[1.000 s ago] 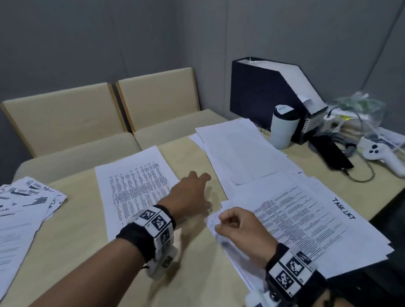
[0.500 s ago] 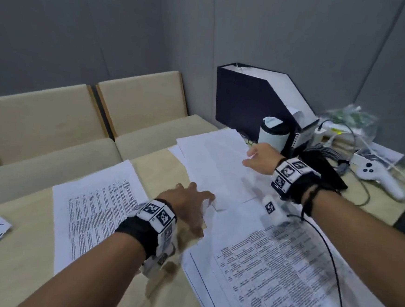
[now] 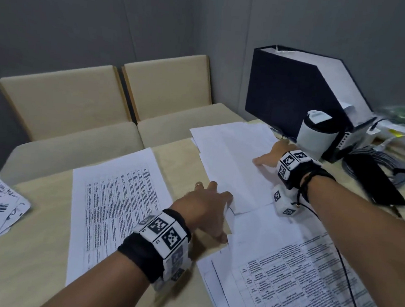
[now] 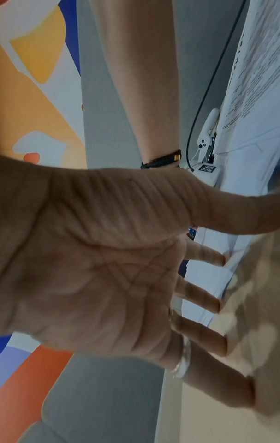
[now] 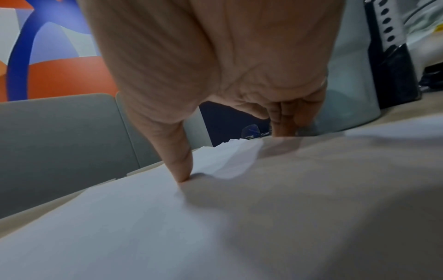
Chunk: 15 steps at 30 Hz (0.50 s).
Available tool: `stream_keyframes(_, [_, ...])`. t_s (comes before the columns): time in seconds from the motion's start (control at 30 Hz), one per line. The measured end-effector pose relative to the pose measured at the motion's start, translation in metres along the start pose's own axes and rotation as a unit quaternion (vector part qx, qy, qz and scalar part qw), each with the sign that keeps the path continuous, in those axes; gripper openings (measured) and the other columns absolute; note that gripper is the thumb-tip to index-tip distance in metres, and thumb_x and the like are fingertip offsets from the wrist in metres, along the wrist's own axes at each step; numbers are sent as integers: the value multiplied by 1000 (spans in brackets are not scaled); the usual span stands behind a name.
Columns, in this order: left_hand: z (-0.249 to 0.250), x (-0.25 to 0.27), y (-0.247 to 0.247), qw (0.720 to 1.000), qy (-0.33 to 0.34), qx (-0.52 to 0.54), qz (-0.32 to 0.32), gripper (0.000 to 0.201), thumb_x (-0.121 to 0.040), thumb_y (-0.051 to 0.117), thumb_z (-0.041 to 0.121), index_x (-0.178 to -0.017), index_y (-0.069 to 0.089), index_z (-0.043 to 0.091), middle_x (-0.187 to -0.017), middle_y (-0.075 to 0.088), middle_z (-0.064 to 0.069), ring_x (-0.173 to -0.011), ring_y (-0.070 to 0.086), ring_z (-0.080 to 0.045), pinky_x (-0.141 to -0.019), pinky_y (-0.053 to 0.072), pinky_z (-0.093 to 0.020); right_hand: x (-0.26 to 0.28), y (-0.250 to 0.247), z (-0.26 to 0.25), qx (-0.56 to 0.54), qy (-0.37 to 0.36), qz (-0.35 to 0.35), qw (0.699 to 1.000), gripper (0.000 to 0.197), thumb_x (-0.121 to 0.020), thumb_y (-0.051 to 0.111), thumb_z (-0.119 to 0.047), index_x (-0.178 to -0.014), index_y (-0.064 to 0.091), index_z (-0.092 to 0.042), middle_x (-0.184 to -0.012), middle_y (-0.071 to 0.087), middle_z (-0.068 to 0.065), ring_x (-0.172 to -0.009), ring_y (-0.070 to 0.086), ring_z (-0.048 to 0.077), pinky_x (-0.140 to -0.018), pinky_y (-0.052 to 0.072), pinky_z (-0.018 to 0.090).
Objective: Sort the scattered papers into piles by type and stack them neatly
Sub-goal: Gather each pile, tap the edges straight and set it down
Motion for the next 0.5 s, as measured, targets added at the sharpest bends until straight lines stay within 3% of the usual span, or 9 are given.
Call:
stream_keyframes(0.07, [0, 0, 0, 1000, -1, 1, -5, 76, -71, 86, 54, -132, 46, 33, -117, 39, 1, -104, 31, -26, -74, 44, -40, -4, -2, -1, 17, 6, -15, 1000, 101, -65, 73, -72, -142, 51, -11, -146, 53, 17, -131, 53, 38, -107, 48, 45])
stream_keyframes(0.17, [0, 0, 1, 1000, -3, 5, -5, 74, -71, 86, 54, -131, 46, 32, -119, 39, 0, -109, 33, -28, -75, 44, -40, -8, 1, -5, 14, 9, -40, 999, 92, -50, 68, -75, -121, 61, -16, -120, 65, 12, -117, 59, 37, -103, 50, 45])
stream_keyframes(0.27, [0, 2, 1, 1000, -5, 7, -1, 73, -71, 86, 55, -128, 48, 30, -121, 40, -2, -117, 36, -30, -76, 42, -40, -4, -1, -8, 0, 17, -47, 999, 76, -57, 72, -71, -106, 62, -14, -104, 66, 9, -104, 62, 34, -99, 53, 42])
stream_keyframes(0.43, [-2, 6, 2, 1000, -3, 27, 8, 68, -74, 85, 52, -126, 49, 26, -120, 41, -4, -118, 37, -31, -79, 43, -41, -1, -4, -11, -21, 24, -56, 998, 67, -66, 76, -65, -105, 61, -11, -92, 64, 8, -93, 64, 29, -82, 54, 32])
stream_keyframes(0.5, [-1, 8, 1, 1000, -2, 27, 10, 71, -75, 86, 52, -128, 49, 24, -122, 41, -5, -122, 37, -32, -80, 45, -42, -4, -3, -12, -30, 20, -62, 997, 69, -66, 77, -62, -109, 60, -11, -101, 66, 10, -96, 65, 30, -85, 55, 33])
Point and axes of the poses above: each hand's wrist, its own x-axis away from the middle knuckle, its own y-axis out of the palm, z = x × y, the point moved 5 cm from there along -x, towards the middle knuckle
